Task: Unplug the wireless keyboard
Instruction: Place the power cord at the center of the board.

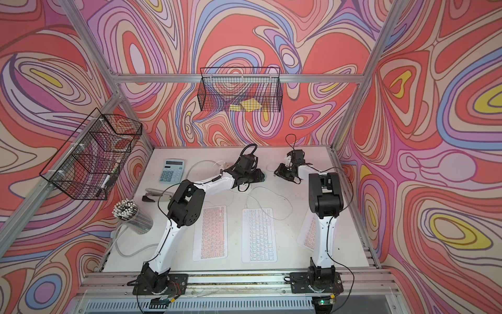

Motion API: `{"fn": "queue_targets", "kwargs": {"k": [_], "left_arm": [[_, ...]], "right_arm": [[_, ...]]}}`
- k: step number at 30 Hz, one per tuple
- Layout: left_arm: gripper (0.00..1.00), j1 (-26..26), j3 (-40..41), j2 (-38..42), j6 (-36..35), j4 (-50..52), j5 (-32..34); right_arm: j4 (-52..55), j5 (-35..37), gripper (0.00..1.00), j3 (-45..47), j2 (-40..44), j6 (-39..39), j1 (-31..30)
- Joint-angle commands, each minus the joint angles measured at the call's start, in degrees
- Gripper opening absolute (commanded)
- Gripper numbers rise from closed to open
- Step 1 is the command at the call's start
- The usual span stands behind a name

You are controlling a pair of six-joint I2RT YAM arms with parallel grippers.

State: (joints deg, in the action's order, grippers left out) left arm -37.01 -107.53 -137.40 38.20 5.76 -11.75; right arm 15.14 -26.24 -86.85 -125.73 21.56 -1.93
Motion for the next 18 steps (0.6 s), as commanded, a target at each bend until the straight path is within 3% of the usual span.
{"fn": "queue_targets", "kwargs": {"k": [1, 7, 18], "left_arm": [[0.39, 0.4, -2.5, -0.8, 0.8, 3.2, 0.9], [0.46, 0.7, -3.6, -0.7, 0.2, 4.0, 0.6], [0.47, 1.3, -0.4, 4.0, -1.4, 1.6, -1.1]], "right_arm": [[0.9, 1.2, 0.37, 1.3, 3.5, -0.9, 0.1], [1.5, 1.8, 0.41, 2.7, 6.4, -1.2, -0.1], [6.2, 5.3, 0.47, 1.4, 7.0, -5.5, 0.3]]}}
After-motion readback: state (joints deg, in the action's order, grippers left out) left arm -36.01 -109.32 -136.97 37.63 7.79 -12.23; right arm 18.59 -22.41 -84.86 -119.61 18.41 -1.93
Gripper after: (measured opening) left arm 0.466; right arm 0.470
